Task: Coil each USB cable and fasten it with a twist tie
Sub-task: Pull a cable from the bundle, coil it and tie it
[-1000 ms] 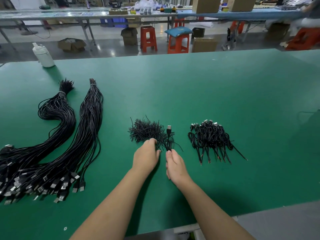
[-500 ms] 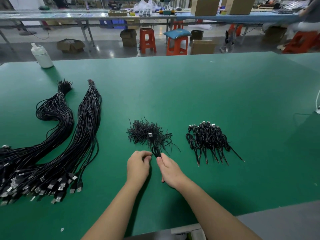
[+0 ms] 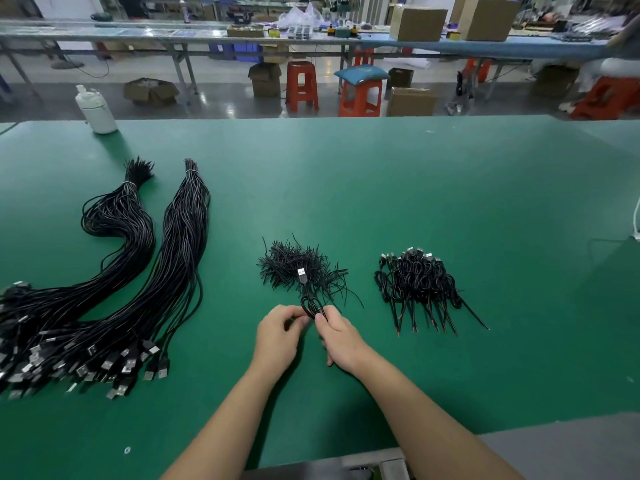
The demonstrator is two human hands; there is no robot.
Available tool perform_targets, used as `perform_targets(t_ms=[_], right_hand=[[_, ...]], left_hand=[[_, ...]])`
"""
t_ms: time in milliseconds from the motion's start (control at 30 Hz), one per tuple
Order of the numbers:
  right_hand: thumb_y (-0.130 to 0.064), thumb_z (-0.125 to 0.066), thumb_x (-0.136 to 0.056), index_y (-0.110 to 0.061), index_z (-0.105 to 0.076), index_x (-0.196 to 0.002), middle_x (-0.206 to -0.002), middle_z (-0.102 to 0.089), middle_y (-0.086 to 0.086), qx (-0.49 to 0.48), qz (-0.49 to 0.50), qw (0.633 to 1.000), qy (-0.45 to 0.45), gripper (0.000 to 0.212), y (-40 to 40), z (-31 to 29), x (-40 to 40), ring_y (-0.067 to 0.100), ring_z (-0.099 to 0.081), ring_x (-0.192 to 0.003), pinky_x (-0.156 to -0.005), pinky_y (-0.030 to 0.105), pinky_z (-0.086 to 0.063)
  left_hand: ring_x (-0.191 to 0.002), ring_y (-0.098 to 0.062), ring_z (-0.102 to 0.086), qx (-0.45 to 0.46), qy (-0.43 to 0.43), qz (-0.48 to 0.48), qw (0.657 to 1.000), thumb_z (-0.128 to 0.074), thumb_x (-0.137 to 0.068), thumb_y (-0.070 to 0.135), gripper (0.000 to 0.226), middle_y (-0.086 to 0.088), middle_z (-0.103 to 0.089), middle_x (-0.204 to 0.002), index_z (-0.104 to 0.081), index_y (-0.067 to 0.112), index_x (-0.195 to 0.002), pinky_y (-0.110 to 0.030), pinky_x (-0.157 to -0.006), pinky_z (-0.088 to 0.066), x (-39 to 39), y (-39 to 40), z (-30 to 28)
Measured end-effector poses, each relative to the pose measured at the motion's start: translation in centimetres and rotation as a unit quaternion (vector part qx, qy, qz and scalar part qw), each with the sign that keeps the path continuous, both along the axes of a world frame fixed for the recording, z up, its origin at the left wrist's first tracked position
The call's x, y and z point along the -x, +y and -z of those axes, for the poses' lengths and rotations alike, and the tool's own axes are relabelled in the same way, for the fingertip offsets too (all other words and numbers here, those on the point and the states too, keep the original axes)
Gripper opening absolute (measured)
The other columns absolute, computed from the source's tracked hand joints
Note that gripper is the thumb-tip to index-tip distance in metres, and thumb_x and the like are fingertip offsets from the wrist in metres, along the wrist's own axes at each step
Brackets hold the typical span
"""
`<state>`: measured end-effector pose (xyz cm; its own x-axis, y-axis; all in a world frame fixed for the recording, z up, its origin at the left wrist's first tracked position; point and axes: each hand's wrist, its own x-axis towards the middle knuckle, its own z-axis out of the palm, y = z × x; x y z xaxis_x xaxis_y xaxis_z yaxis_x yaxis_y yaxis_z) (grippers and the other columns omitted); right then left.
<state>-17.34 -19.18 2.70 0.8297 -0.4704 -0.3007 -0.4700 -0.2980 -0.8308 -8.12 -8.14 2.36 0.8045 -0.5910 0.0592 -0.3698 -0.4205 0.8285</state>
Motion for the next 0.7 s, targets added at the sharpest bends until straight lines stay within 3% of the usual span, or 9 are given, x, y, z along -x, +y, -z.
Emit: perform_targets(t_ms=[300,367,433,500,567,633,700], right_hand=[[-0.038,-0.033,-0.105,-0.017,-0.046,-0.102,-0.086,-0.046,0.003,-0.021,0.011,1.000,-0.001,0.025,-0.1,0.4,-0.4,0.017,-0.047,-0.071,-0.055,0.031,-0.050],[-0.035,-0.033,-0.105,-0.020,-0.044,-0.096,-0.085,-0.045,0.003,-0.026,0.011,1.000,-0.006,0.021,-0.1,0.4,-0.4,0.016,-0.045,-0.070,-0.053,0.030,-0.049],[-0.034,-0.034,-0.105,-0.019,-0.042,-0.092,-0.083,-0.045,0.002,-0.025,0.013,1.000,-0.005,0.021,-0.1,0.4,-0.4,0.017,-0.045,-0.068,-0.053,0.030,-0.048],[-0.033,-0.034,-0.104,-0.014,-0.042,-0.094,-0.081,-0.044,0.003,-0.029,0.016,0.999,-0.004,0.023,-0.1,0.3,-0.4,0.017,-0.043,-0.066,-0.052,0.032,-0.048],[-0.030,-0.035,-0.104,-0.012,-0.042,-0.091,-0.075,-0.041,0.001,-0.046,0.017,0.999,-0.012,0.023,-0.1,0.2,-0.5,0.015,-0.040,-0.060,-0.049,0.033,-0.045],[-0.027,-0.037,-0.104,-0.017,-0.043,-0.086,-0.066,-0.038,-0.004,-0.088,0.016,0.996,-0.026,0.022,0.0,0.1,-0.4,0.011,-0.036,-0.054,-0.046,0.033,-0.041],[-0.024,-0.038,-0.104,-0.019,-0.048,-0.086,-0.057,-0.036,-0.010,-0.127,0.019,0.991,-0.037,0.021,0.0,-0.2,-0.3,0.010,-0.033,-0.051,-0.044,0.033,-0.038]], left_hand=[[-0.085,0.014,-0.055,0.001,-0.038,0.033,0.999,-0.071,-0.088,0.012,0.015,0.023,-0.063,-0.084,-0.074,0.026,-0.088,-0.001,-0.076,-0.037,-0.3,1.0,0.2],[-0.083,0.007,-0.057,-0.006,-0.069,0.039,0.997,-0.070,-0.088,0.013,0.012,0.019,-0.063,-0.085,-0.072,0.025,-0.088,-0.008,-0.076,-0.042,0.0,1.2,0.2],[-0.080,-0.006,-0.058,-0.033,-0.129,0.049,0.990,-0.067,-0.089,0.014,0.007,0.010,-0.062,-0.087,-0.069,0.020,-0.091,-0.026,-0.077,-0.049,0.5,1.3,0.1],[-0.076,-0.018,-0.058,-0.053,-0.242,0.072,0.966,-0.069,-0.086,0.010,0.005,0.002,-0.059,-0.086,-0.068,0.014,-0.089,-0.033,-0.066,-0.051,0.8,1.6,-0.2],[-0.073,-0.024,-0.057,-0.046,-0.382,0.104,0.917,-0.074,-0.077,0.002,0.010,-0.005,-0.059,-0.084,-0.067,0.009,-0.081,-0.034,-0.058,-0.049,0.6,1.6,-0.7],[-0.089,-0.029,-0.062,-0.041,-0.484,0.151,0.861,-0.065,-0.075,0.002,0.009,-0.010,-0.065,-0.095,-0.068,0.009,-0.081,-0.036,-0.070,-0.051,-0.1,1.4,-1.7],[-0.117,-0.029,-0.060,-0.063,-0.512,0.210,0.831,-0.048,-0.079,0.007,0.023,-0.010,-0.067,-0.115,-0.068,0.011,-0.088,-0.038,-0.089,-0.052,-0.7,1.4,-2.8]])
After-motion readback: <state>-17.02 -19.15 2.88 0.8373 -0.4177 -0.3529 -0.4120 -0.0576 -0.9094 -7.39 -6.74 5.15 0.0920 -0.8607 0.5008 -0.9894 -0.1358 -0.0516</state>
